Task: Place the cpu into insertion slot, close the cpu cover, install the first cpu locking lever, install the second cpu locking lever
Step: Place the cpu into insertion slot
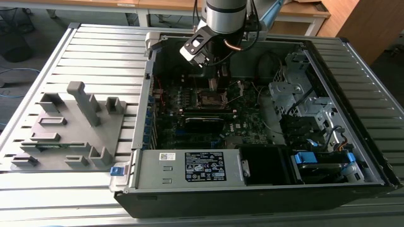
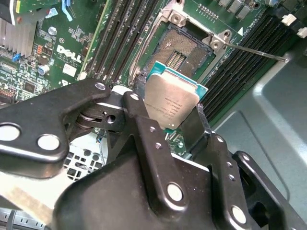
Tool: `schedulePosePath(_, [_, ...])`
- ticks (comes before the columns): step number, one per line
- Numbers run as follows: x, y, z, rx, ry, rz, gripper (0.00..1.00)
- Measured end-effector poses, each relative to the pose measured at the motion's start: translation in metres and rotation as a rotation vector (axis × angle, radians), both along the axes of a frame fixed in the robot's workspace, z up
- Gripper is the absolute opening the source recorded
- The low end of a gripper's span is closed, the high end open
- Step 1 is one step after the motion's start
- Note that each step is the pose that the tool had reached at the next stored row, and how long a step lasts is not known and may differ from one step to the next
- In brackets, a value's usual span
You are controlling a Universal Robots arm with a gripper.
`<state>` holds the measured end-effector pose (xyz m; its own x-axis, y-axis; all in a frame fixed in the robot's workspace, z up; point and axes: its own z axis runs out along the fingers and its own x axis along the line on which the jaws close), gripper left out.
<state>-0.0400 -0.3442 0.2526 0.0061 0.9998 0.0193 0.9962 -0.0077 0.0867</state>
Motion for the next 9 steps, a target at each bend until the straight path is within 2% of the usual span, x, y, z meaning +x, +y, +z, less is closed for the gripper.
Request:
schedulePosePath(5, [-0.0020, 0.0000, -0.0042, 0.0002, -0.0001, 0.000, 0.54])
schedulePosePath(9, [-0.0024, 0.0000, -0.0044, -0.0001, 0.0001, 0.000, 0.54])
